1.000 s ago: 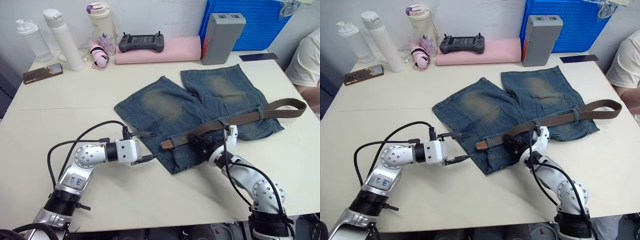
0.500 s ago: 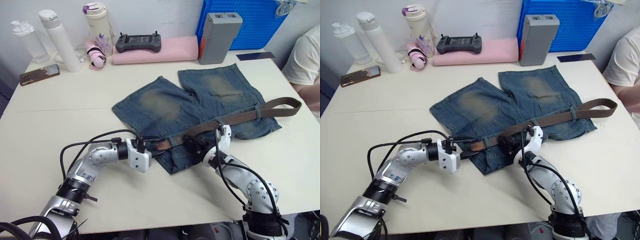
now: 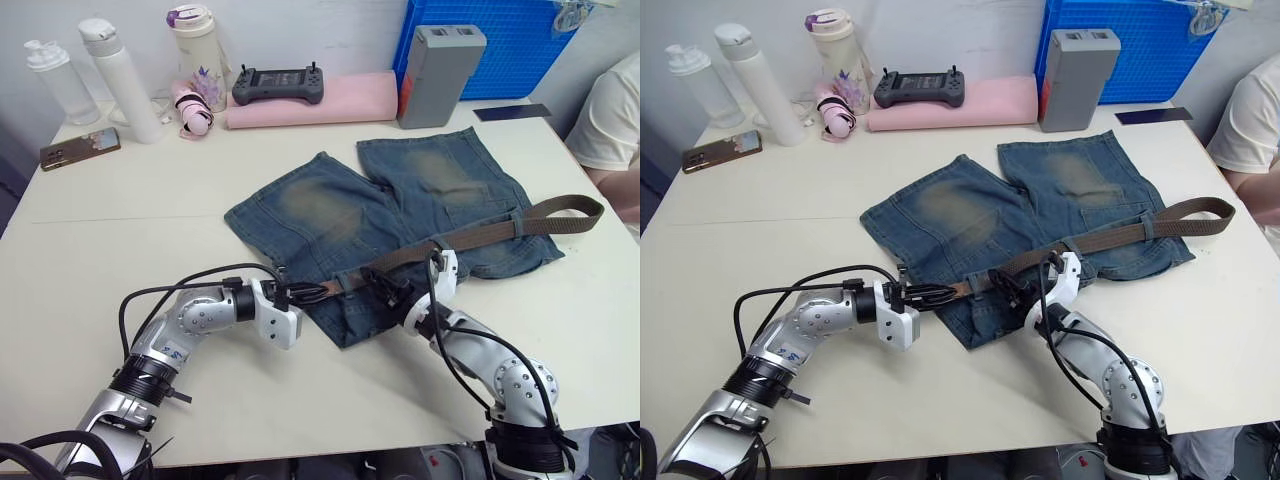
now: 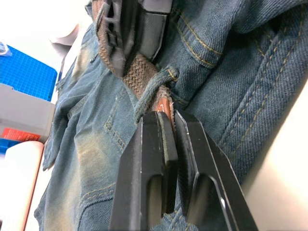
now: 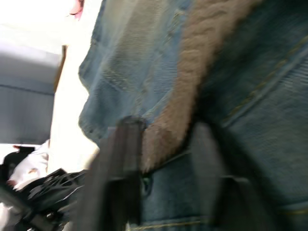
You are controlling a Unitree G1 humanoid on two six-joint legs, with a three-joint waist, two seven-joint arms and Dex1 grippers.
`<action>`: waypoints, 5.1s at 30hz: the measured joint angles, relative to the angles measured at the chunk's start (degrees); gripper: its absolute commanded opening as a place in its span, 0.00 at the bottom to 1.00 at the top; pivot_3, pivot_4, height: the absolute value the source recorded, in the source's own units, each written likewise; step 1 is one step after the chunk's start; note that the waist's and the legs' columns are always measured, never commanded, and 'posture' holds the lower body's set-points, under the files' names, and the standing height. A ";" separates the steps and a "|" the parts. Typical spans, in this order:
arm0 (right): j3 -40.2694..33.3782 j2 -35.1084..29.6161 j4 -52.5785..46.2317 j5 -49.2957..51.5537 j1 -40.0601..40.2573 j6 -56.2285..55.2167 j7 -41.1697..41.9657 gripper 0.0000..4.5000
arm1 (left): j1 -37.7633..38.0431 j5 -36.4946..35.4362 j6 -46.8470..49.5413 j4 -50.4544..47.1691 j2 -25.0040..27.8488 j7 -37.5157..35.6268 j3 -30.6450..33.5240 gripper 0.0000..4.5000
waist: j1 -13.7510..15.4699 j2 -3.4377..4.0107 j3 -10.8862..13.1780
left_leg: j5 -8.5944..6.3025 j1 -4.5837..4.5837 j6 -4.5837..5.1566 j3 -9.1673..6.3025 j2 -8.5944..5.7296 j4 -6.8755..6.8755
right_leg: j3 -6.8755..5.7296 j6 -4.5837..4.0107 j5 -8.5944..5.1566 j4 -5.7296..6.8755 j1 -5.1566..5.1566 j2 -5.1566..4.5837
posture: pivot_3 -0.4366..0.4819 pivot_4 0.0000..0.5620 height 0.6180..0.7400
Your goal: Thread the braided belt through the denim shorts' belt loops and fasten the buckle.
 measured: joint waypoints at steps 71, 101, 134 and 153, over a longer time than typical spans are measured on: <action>-6.83 -20.58 -13.67 -28.98 -2.90 16.30 35.24 0.99 | -0.74 -47.55 53.98 -23.62 2.85 -18.95 -1.50 1.00 | 0.56 -0.08 -0.05 | -0.36 0.62 -0.13 0.12 0.36 -0.13 | -0.10 -0.28 -0.15 -0.12 0.25 0.20 | 0.48 0.27 0.71; -1.96 -29.34 -14.78 -39.72 -0.41 4.87 44.51 1.00 | -6.24 -11.91 32.03 -7.54 -1.76 -12.65 -5.95 0.58 | 1.59 -0.09 -0.02 | -0.35 0.54 -0.11 0.16 0.30 -0.02 | -0.18 -0.20 -0.11 -0.18 0.31 0.15 | 0.48 0.27 0.71; 14.75 -46.70 -6.16 -85.06 4.83 -26.64 49.56 0.94 | -1.94 -16.77 22.44 4.00 12.28 -15.35 9.55 0.00 | 0.82 -0.17 0.05 | -0.34 0.55 -0.12 0.26 0.37 -0.06 | -0.19 -0.20 -0.11 -0.21 0.26 0.17 | 0.48 0.27 0.71; 26.98 -32.10 1.55 -99.96 -7.19 -29.64 50.25 0.00 | 7.90 -16.38 15.32 12.41 21.84 -9.23 19.22 0.00 | -0.70 -0.19 0.09 | -0.35 0.60 -0.15 0.24 0.66 -0.08 | -0.15 -0.26 -0.14 -0.01 0.14 0.19 | 0.48 0.27 0.71</action>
